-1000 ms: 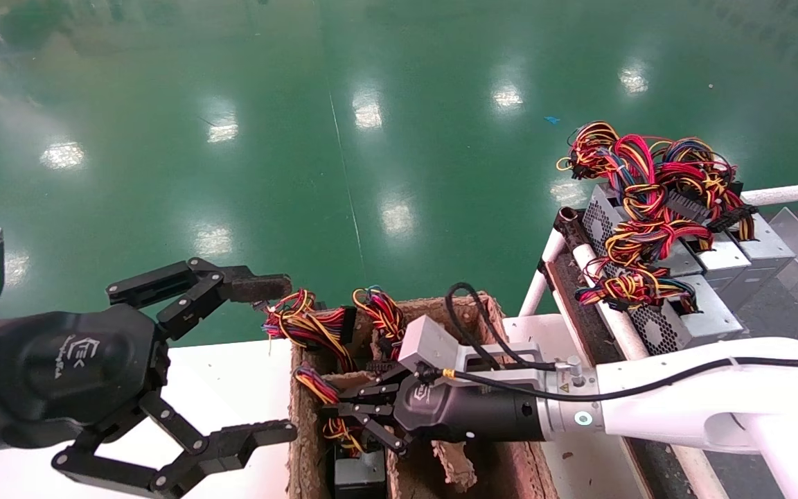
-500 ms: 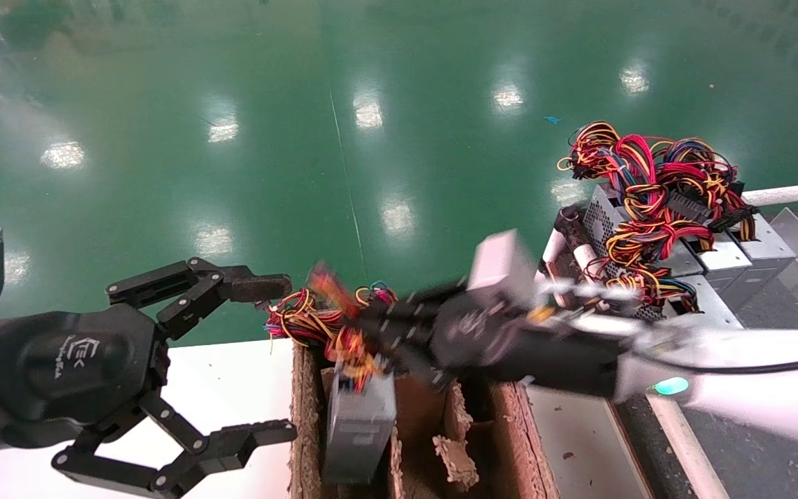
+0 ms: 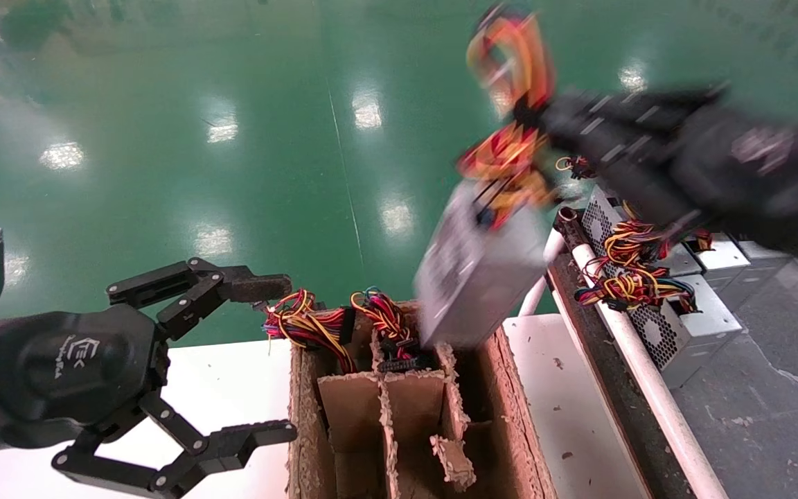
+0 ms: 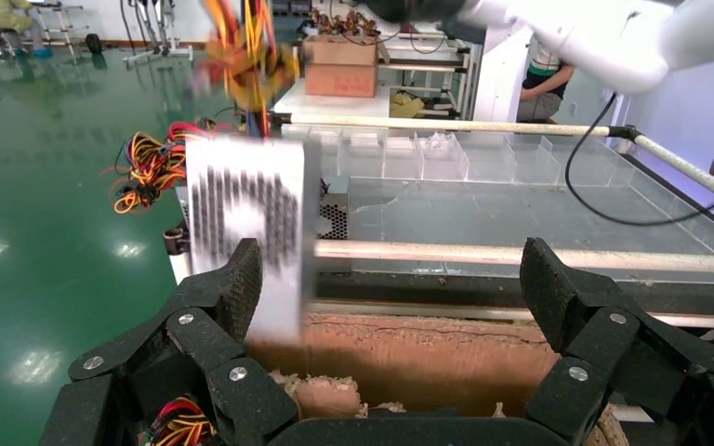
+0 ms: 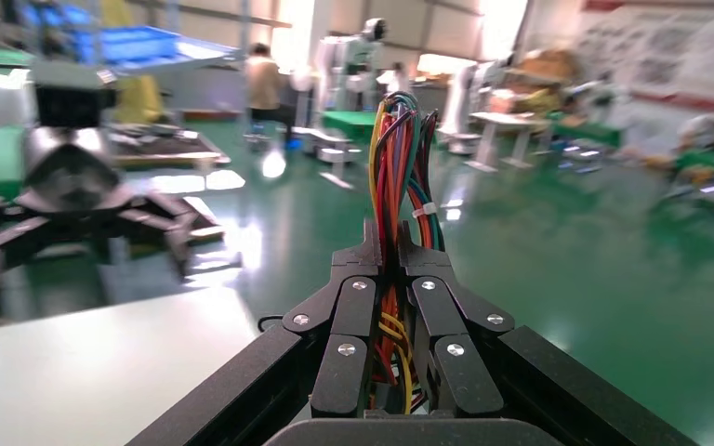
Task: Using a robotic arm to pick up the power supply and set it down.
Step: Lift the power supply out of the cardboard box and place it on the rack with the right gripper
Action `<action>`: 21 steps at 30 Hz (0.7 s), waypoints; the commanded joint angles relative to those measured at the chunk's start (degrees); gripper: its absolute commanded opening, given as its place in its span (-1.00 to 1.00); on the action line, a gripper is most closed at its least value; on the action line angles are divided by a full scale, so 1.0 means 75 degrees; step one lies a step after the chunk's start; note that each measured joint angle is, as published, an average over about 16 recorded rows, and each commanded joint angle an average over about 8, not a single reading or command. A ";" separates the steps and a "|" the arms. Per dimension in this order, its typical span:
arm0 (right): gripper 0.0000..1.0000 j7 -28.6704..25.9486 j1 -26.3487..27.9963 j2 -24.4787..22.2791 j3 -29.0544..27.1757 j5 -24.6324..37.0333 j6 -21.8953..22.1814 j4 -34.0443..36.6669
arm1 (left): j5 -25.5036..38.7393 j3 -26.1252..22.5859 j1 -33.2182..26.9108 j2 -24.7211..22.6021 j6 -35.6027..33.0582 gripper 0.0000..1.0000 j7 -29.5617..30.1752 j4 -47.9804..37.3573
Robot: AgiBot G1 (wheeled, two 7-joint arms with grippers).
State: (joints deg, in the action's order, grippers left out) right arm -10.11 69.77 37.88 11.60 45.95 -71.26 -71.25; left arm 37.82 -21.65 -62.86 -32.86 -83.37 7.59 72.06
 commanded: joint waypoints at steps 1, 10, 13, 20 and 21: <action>-1.00 -0.0091 0.0100 -0.0314 -0.0195 -0.0097 0.0047 -0.0076 | 0.0000 0.0000 0.0000 0.0000 0.0000 1.00 0.0000 0.0000; -1.00 -0.0450 0.1070 -0.1836 -0.0497 0.0346 -0.0260 0.0328 | 0.0000 0.0000 0.0000 0.0000 0.0000 1.00 0.0000 0.0000; -1.00 -0.0534 0.1313 -0.2329 -0.0551 0.0527 -0.0426 0.0508 | 0.0000 -0.0001 0.0000 0.0000 0.0000 1.00 0.0000 0.0000; -1.00 -0.0535 0.1350 -0.3345 -0.0710 0.0691 -0.0856 0.1264 | -0.0001 -0.0001 0.0000 0.0000 0.0000 1.00 0.0000 0.0000; -1.00 -0.0495 0.1274 -0.3466 -0.0731 0.0679 -0.0935 0.1412 | -0.0001 -0.0001 0.0000 0.0000 0.0000 1.00 0.0000 0.0000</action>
State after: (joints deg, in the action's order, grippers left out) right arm -13.14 78.29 12.41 6.28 50.79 -78.42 -60.41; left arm 37.82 -21.66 -62.86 -32.86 -83.36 7.59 72.06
